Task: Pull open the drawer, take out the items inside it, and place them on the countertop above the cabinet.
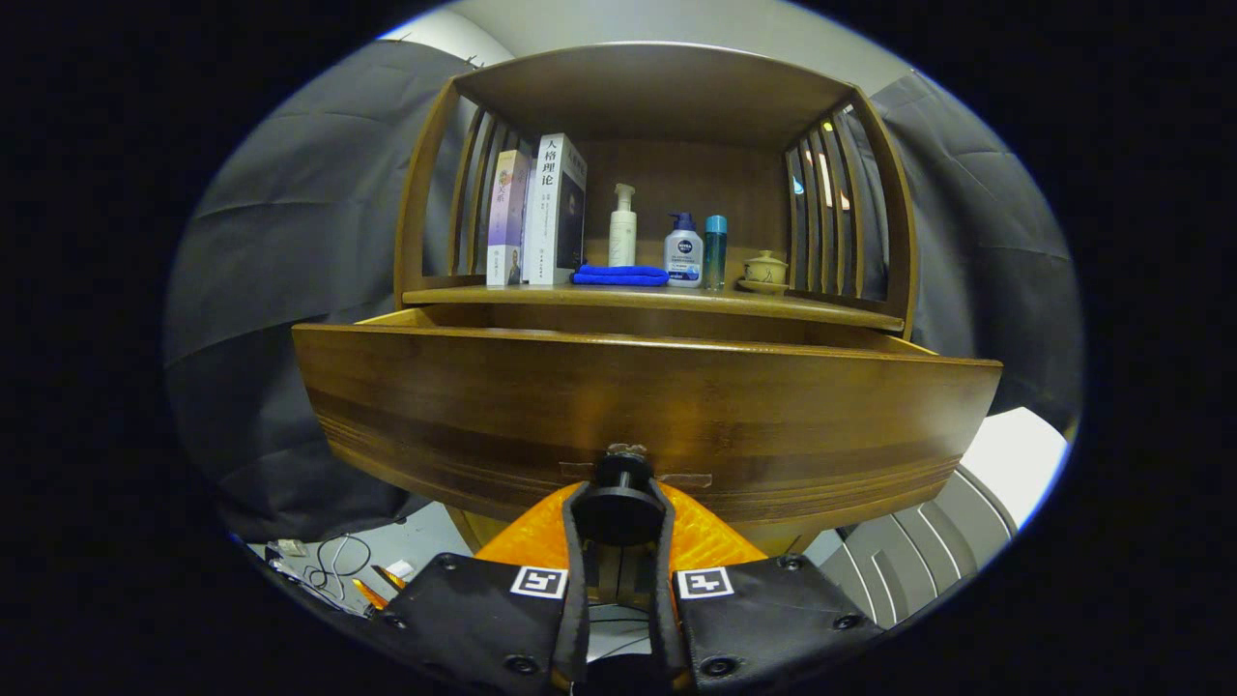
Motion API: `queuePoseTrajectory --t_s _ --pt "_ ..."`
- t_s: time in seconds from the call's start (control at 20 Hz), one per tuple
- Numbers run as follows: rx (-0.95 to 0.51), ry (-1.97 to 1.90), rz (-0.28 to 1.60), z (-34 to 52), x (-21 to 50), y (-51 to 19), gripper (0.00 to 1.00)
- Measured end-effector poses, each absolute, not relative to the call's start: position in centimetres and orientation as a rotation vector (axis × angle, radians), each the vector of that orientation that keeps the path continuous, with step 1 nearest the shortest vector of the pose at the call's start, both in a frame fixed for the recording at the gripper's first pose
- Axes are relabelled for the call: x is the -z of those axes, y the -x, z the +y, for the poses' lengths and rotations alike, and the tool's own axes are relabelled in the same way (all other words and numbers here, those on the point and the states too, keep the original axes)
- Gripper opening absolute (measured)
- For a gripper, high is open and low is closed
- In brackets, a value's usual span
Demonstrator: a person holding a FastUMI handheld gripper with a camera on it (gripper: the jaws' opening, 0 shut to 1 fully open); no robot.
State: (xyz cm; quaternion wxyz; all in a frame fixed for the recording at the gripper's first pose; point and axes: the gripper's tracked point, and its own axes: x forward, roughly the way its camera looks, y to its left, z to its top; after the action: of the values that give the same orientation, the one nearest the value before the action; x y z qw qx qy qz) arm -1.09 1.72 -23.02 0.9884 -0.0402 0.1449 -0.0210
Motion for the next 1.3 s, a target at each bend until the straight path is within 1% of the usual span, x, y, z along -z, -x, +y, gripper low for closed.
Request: queuePoseTrajectory --t_s 0.85,1.15,1.3 --pt "-0.037 0.096 0.303 2.8 23.6 6.4 0.27" --pt "-0.042 0.097 0.294 2.9 23.5 6.6 0.3" --pt "-0.047 0.09 0.308 2.7 23.4 7.0 0.5"
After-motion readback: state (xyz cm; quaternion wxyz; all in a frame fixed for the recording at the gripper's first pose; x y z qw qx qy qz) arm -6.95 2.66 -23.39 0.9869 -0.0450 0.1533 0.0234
